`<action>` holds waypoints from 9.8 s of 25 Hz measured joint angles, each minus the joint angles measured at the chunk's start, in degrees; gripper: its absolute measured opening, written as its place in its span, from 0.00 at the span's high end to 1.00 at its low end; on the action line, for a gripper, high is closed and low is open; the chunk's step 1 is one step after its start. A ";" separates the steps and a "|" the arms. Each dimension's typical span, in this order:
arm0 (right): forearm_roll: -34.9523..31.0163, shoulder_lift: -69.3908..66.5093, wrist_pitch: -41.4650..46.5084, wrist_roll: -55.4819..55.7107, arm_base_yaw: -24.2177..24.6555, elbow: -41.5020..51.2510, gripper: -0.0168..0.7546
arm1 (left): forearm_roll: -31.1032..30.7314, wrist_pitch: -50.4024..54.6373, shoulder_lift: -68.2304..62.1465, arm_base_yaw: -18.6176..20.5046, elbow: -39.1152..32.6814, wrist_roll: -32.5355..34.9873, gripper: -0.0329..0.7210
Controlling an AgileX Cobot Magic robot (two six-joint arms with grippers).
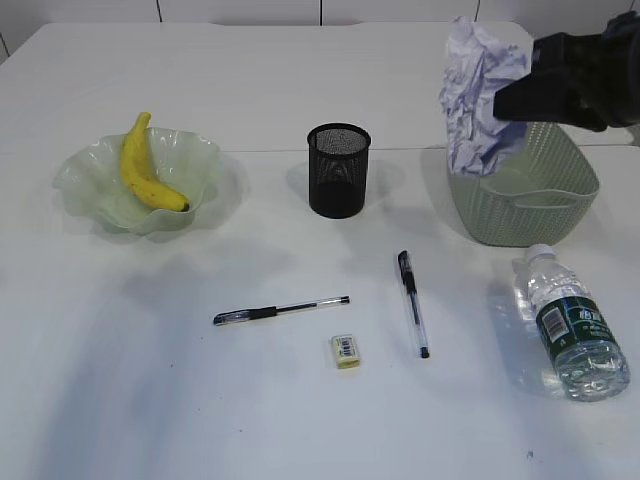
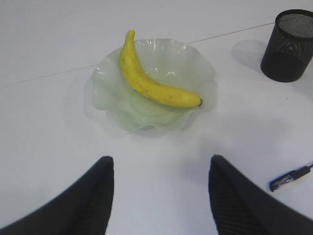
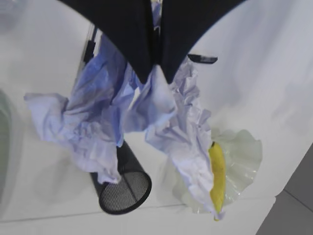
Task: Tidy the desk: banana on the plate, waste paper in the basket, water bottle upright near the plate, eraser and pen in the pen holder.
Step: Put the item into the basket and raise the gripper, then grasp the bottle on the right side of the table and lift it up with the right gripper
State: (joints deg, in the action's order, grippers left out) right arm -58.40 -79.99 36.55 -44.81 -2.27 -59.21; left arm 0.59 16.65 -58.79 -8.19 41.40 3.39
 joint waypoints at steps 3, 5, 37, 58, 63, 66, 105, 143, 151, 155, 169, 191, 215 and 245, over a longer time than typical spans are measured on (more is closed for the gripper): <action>0.36 -0.34 -2.98 0.00 0.04 -1.33 0.98 | 0.00 0.50 0.00 0.00 0.00 0.00 0.39; 0.36 -1.45 -4.64 0.00 0.04 -2.20 0.98 | 0.00 0.50 0.00 0.00 0.00 0.00 0.39; 7.48 -25.27 -14.05 1.50 5.89 -18.44 0.98 | 0.04 0.58 0.00 0.00 0.00 0.00 0.39; 8.26 -29.86 -17.90 3.55 7.20 -18.57 0.89 | 0.04 0.58 0.00 0.00 -0.13 0.00 0.39; 8.26 -29.86 -17.90 5.29 7.20 -18.57 0.64 | 0.04 0.48 0.00 0.00 -0.13 0.00 0.39; 8.26 -29.86 -17.77 6.51 7.20 -18.59 0.53 | 0.04 0.04 0.00 0.00 -0.13 0.00 0.39; 35.23 -1.79 12.42 28.76 7.20 -18.59 0.47 | 5.00 4.88 0.13 0.00 -0.13 0.00 0.39; 44.30 -0.41 25.29 37.18 7.20 -18.59 0.47 | 7.71 11.78 9.10 0.00 -0.13 0.00 0.39; 45.82 -9.67 25.29 37.18 7.20 -18.59 0.47 | 7.82 11.88 9.10 0.00 -0.13 0.00 0.39; 48.46 -14.97 24.95 37.26 5.74 -18.59 0.47 | 7.82 11.90 9.10 0.00 -0.13 0.00 0.39; 51.33 -26.58 18.80 37.26 2.85 -18.69 0.33 | 7.91 11.90 9.10 0.00 -0.13 0.00 0.39; 52.05 -35.62 16.48 37.40 2.85 -20.26 0.26 | 8.25 11.90 9.10 0.00 -0.13 0.00 0.39; 52.38 -37.99 16.37 37.66 2.85 -20.26 0.45 | 8.25 11.27 9.10 0.00 -0.13 0.00 0.39; 51.58 -16.65 25.37 37.66 2.85 -17.36 0.45 | 8.25 12.51 9.10 0.00 -0.13 0.00 0.39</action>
State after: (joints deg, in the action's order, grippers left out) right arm -6.82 -96.64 61.92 -7.15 0.58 -76.58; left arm 8.84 29.16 -49.69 -8.19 41.27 3.39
